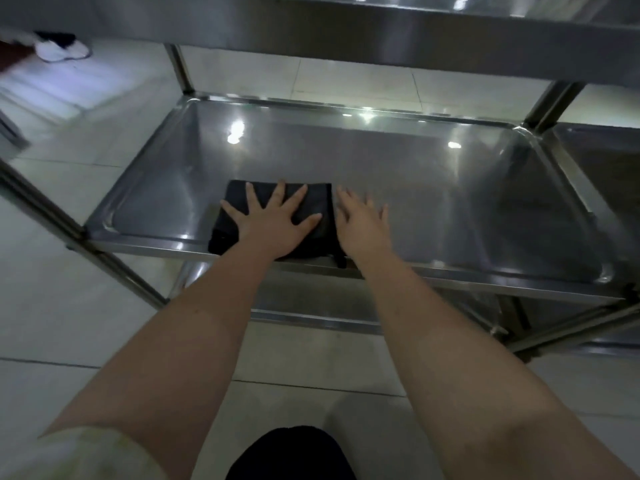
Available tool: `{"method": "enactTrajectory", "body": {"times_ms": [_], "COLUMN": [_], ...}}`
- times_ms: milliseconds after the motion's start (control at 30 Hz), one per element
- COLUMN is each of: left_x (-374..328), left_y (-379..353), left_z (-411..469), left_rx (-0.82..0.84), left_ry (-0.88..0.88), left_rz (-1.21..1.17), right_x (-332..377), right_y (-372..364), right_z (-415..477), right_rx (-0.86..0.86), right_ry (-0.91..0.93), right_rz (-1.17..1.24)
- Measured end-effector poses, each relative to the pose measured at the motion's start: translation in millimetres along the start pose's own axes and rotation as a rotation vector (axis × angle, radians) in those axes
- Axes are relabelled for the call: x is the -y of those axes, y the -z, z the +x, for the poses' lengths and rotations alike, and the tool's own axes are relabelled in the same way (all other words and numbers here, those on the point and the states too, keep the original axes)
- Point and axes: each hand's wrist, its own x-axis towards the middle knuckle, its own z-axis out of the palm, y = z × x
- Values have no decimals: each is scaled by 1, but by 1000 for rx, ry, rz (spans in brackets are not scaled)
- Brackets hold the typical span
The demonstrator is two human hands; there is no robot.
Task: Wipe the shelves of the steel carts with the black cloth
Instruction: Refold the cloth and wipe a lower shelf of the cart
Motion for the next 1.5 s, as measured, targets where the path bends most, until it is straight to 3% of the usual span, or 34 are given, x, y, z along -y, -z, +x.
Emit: {"method": "enactTrajectory", "body": {"times_ms": [200, 500, 633, 800, 900, 1067, 1167, 1333, 1500], "left_x": [46, 171, 140, 49, 67, 162, 187, 169, 95], "left_y": [5, 21, 21, 8, 11, 26, 31, 24, 14], "left_z": [10, 19, 24, 5, 3, 3, -2, -10, -21], "left_rx": [0, 22, 34, 46, 58, 75, 94, 102, 132], "left_ry": [-1, 130, 150, -90, -126, 91, 112, 123, 28], "left_rz": [-3, -14, -2, 21, 14, -38, -15, 5, 17], "right_x": [-3, 3, 6, 4, 3, 8, 8, 7, 8], "right_y": [-10, -11, -11, -12, -11, -9, -8, -9, -9], "right_z": [6, 4, 5, 5, 5, 4, 4, 4, 5], "right_rx": [120, 182, 191, 171, 171, 188, 188, 192, 183], "right_ry": [13, 27, 12, 9, -1, -15, -16, -16, 0], "right_rz": [-265, -380, -425, -423, -366, -373, -386, -384, -392]}}
